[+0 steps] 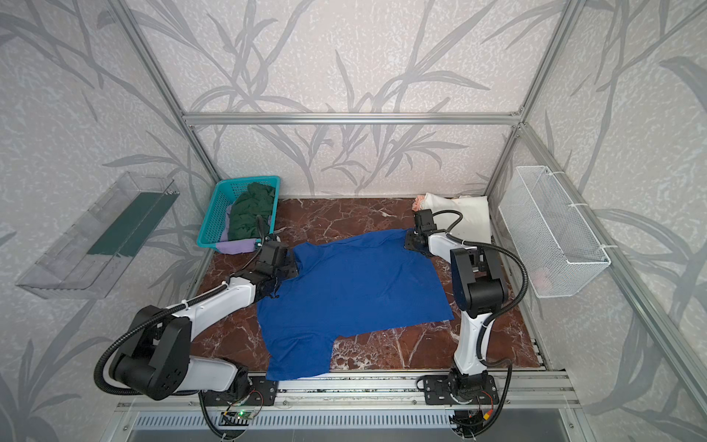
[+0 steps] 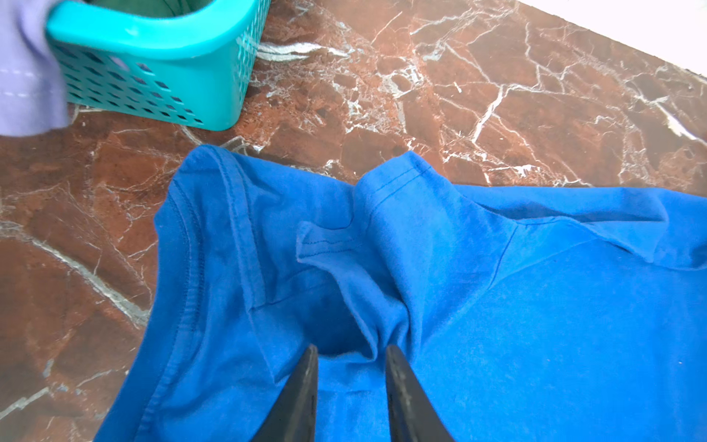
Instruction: Fold and stack the t-shirts
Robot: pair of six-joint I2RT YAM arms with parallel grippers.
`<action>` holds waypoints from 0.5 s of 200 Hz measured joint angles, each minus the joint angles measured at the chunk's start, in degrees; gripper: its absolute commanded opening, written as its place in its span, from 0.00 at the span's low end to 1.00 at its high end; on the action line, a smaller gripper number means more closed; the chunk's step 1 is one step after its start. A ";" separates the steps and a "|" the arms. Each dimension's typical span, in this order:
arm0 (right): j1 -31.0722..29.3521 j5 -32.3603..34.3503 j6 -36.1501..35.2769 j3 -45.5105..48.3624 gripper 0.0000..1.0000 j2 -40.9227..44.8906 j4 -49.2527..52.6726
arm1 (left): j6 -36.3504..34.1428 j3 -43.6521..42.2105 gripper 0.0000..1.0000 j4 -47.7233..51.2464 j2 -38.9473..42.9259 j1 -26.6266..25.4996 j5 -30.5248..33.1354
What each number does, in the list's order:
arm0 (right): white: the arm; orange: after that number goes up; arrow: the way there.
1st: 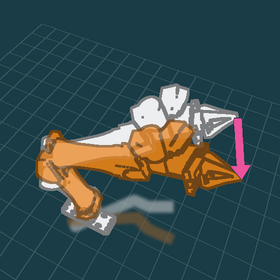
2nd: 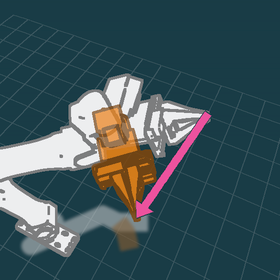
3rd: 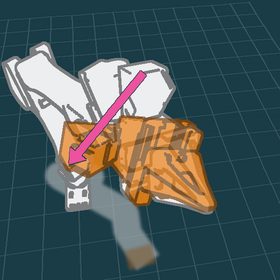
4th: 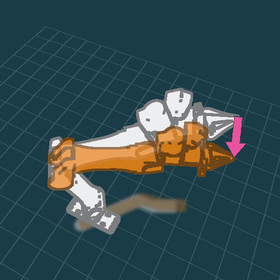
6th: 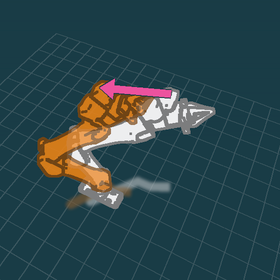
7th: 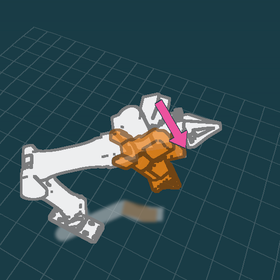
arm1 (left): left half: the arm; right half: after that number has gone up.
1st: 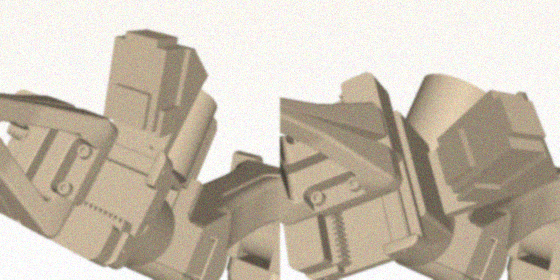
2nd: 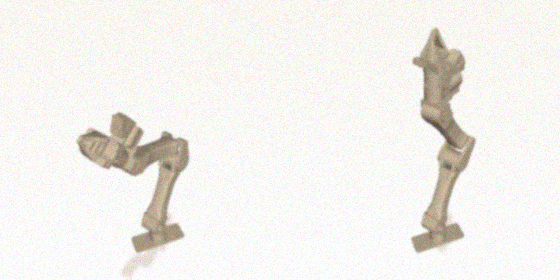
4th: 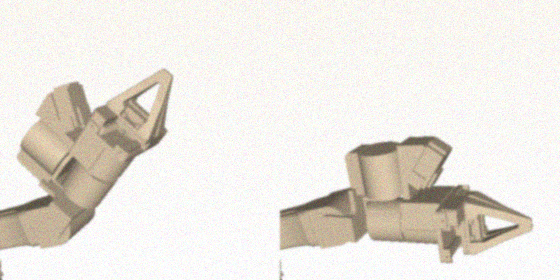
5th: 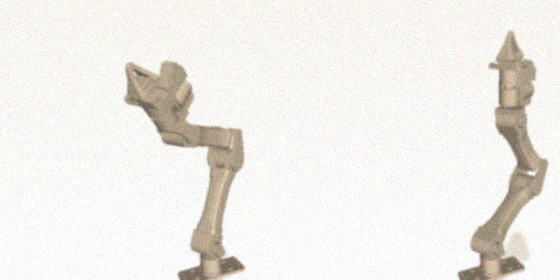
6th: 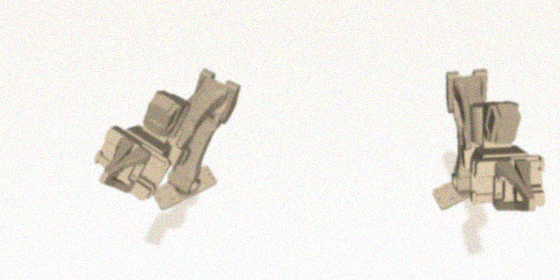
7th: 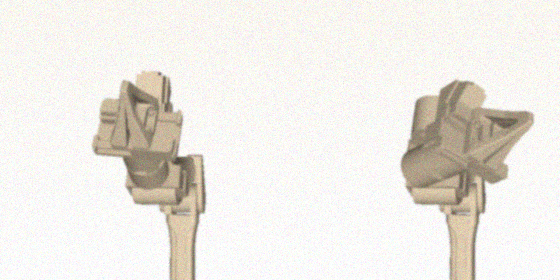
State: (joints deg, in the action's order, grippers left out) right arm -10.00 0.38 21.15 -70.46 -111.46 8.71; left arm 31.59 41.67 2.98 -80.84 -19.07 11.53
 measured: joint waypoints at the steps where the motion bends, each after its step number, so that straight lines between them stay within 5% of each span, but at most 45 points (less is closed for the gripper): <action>1: -0.02 0.02 0.02 0.11 0.43 0.09 0.04 | -0.09 0.11 0.38 0.00 -0.13 0.00 -0.02; 39: -0.28 -0.26 0.72 -0.09 0.47 2.03 4.81 | -1.81 5.68 0.48 0.44 -5.73 0.00 -0.68; 100: -0.24 -8.39 4.15 -3.10 0.42 1.05 9.31 | -2.38 10.40 0.42 0.57 -16.81 -0.09 -1.22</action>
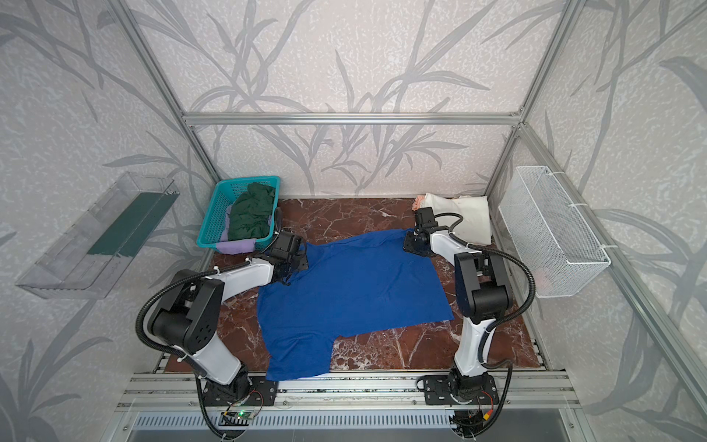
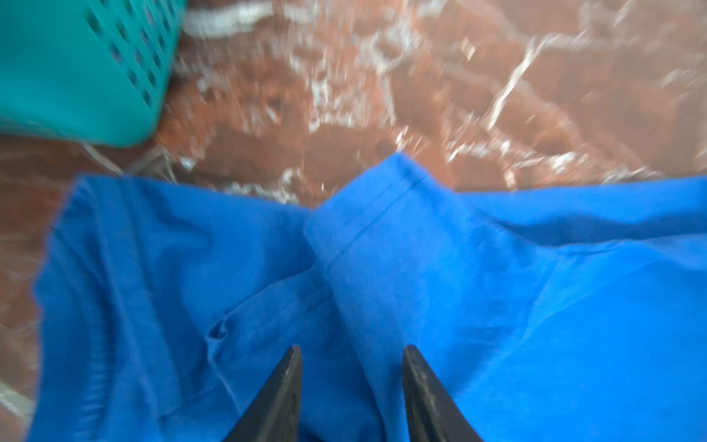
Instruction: Fold and stack the t-shirts
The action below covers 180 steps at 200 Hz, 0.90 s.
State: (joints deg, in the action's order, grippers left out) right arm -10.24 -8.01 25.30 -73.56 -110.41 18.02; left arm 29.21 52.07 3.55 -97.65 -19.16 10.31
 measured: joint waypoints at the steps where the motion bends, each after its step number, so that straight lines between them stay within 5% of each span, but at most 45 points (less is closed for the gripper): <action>1: 0.00 -0.07 0.04 0.00 0.42 -0.04 0.02 | 0.02 0.00 0.42 0.00 -0.07 0.00 0.00; 19: -0.02 -1.07 0.85 0.00 0.40 -1.86 0.50 | 0.35 0.09 0.35 0.55 -1.11 -0.09 0.00; 55: -0.17 -0.26 2.19 0.04 0.39 -2.93 1.90 | 1.44 1.51 0.00 2.49 -3.50 -0.17 1.01; 180: -4.28 6.01 5.75 7.17 0.40 2.73 3.98 | 2.32 6.08 0.00 6.95 -7.04 1.25 6.43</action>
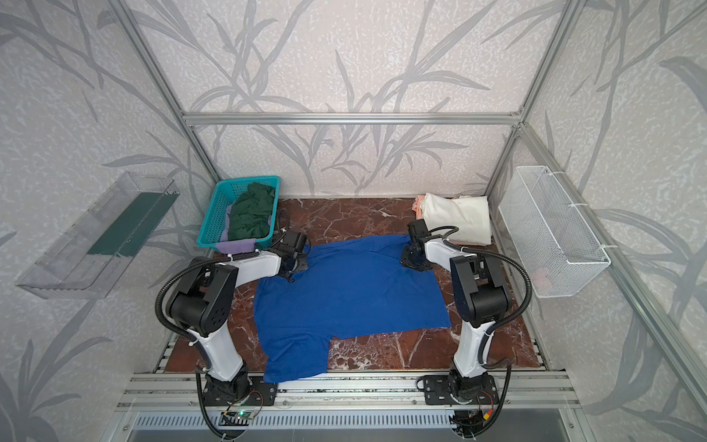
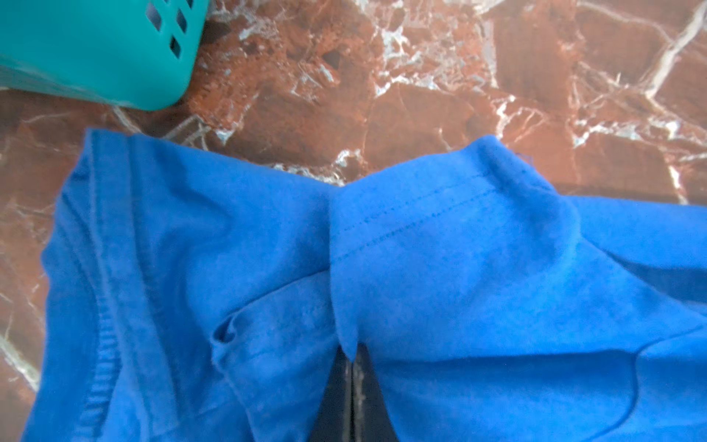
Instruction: Fold and stack the t-shirts
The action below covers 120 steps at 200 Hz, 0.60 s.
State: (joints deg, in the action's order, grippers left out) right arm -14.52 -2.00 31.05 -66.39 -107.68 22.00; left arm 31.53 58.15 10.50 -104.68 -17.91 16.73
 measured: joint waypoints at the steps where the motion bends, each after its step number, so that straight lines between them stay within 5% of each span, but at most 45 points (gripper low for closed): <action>1: -0.04 0.04 0.02 0.02 0.40 0.02 0.04 | 0.00 0.00 0.00 0.00 0.00 0.00 0.00; 48: -0.90 2.03 -0.37 -3.43 0.48 -0.37 6.47 | -0.59 0.00 0.00 0.37 1.20 -0.02 -1.27; 120: 0.39 4.79 -2.19 -23.82 0.52 -6.73 14.01 | -2.45 -0.15 0.00 1.62 12.15 -0.42 -5.33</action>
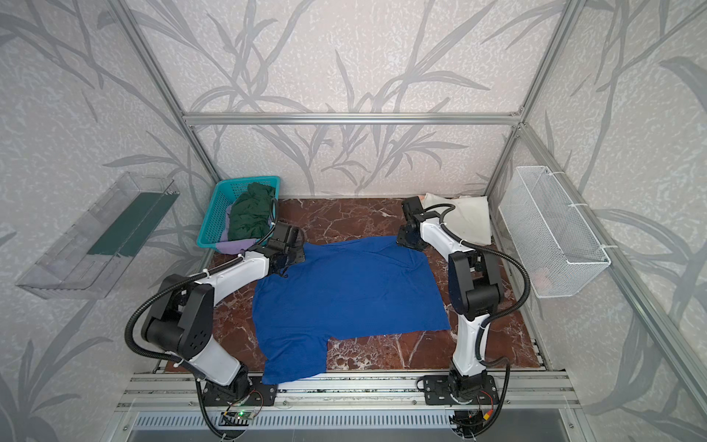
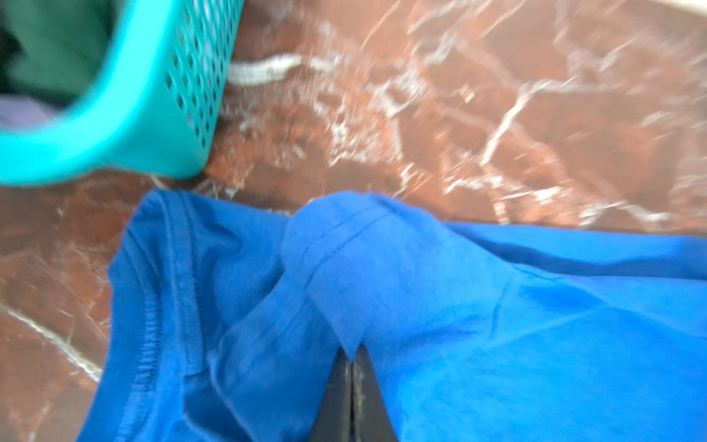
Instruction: Fold and stack the t-shirts
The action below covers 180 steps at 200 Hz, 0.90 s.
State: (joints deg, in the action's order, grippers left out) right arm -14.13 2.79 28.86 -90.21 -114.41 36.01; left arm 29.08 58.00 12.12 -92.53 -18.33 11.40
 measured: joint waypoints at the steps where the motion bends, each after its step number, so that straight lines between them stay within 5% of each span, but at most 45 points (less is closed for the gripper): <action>1: 0.04 0.09 0.02 -0.35 0.52 -0.22 0.15 | 0.00 -0.02 0.00 0.00 0.09 0.00 -0.02; 85: 0.74 5.33 0.02 -16.68 0.50 -15.26 8.13 | -0.85 -5.03 0.00 -0.70 4.04 -0.44 -3.13; 140: 0.70 7.87 -0.04 -17.07 0.32 -15.43 10.14 | -0.83 -6.27 0.00 -1.64 4.04 -0.74 -3.78; 180: 0.72 8.74 -0.20 -16.92 0.07 -15.43 10.19 | -0.76 -8.63 0.00 -2.34 4.50 -0.81 -3.80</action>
State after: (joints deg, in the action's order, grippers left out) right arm -13.41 11.53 28.67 -107.13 -129.84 46.19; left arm 28.32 49.36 9.78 -88.03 -19.14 7.60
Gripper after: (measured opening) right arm 0.113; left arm 0.047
